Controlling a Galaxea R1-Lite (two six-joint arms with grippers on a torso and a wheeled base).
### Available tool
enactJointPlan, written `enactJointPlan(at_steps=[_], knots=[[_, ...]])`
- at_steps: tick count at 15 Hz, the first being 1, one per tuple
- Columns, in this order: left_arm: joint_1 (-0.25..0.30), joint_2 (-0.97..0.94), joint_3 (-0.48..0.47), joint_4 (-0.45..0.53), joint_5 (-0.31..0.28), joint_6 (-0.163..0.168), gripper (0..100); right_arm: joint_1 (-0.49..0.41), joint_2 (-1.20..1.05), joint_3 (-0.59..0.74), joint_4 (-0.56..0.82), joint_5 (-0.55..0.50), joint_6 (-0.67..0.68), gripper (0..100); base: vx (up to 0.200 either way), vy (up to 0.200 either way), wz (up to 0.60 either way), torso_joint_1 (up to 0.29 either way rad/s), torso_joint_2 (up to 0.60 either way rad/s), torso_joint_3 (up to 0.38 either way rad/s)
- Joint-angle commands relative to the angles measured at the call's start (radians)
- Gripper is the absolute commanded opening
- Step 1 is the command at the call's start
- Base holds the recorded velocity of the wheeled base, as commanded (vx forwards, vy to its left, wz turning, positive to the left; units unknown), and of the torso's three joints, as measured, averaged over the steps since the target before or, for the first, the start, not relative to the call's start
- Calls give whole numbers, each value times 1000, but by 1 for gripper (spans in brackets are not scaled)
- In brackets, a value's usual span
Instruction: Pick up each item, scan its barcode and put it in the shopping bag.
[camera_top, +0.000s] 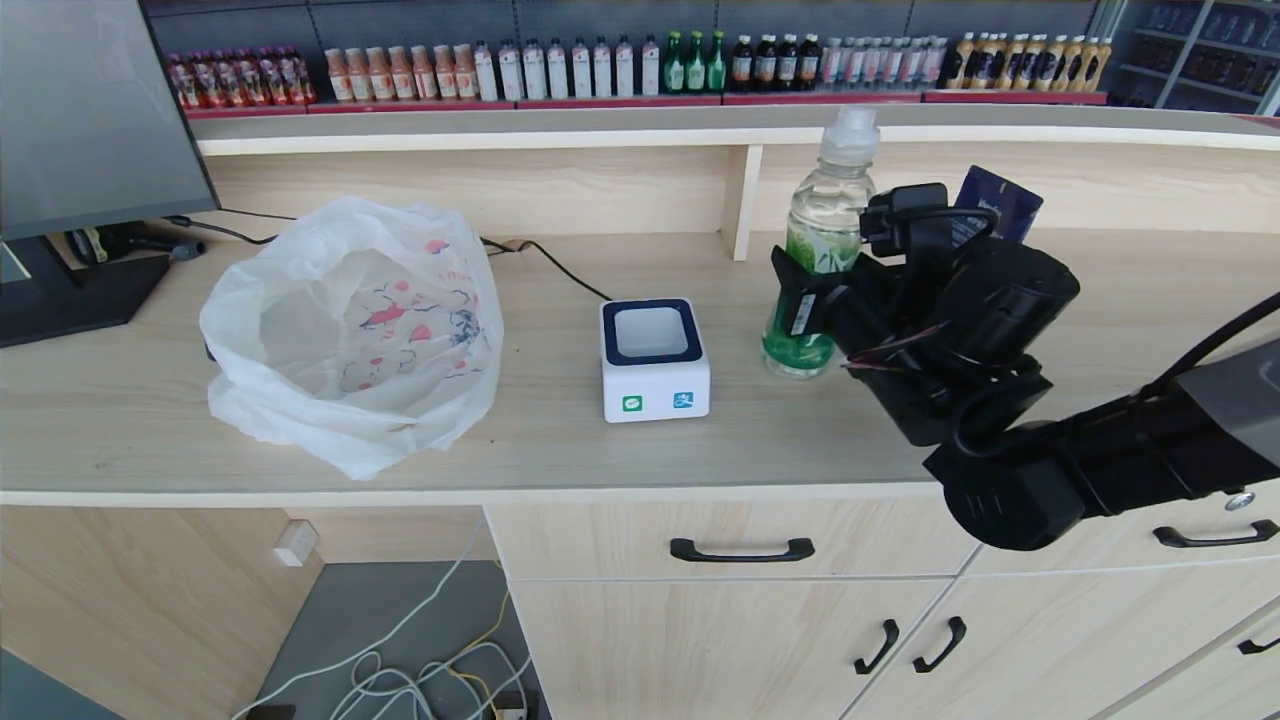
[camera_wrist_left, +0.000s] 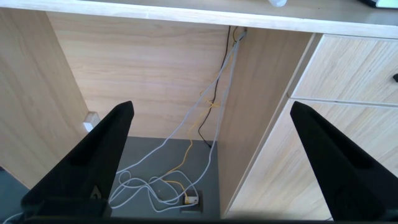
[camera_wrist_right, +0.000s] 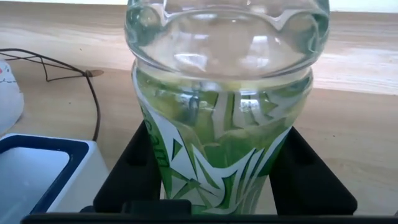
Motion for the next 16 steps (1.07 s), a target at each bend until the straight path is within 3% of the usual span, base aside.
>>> enactJointPlan(at_steps=[1, 6, 11, 14, 16], knots=[[1, 0, 0, 0, 0, 0, 100, 0, -30, 1, -1, 0, 2, 0, 0, 0, 0, 0, 0, 0], [1, 0, 0, 0, 0, 0, 100, 6, -107, -1, 11, 0, 2, 0, 0, 0, 0, 0, 0, 0], [1, 0, 0, 0, 0, 0, 100, 14, -282, 24, 121, 52, 3, 0, 0, 0, 0, 0, 0, 0], [1, 0, 0, 0, 0, 0, 100, 19, -383, 153, 120, 55, 12, 0, 0, 0, 0, 0, 0, 0], [1, 0, 0, 0, 0, 0, 100, 69, -461, 274, 95, 64, 23, 0, 0, 0, 0, 0, 0, 0]])
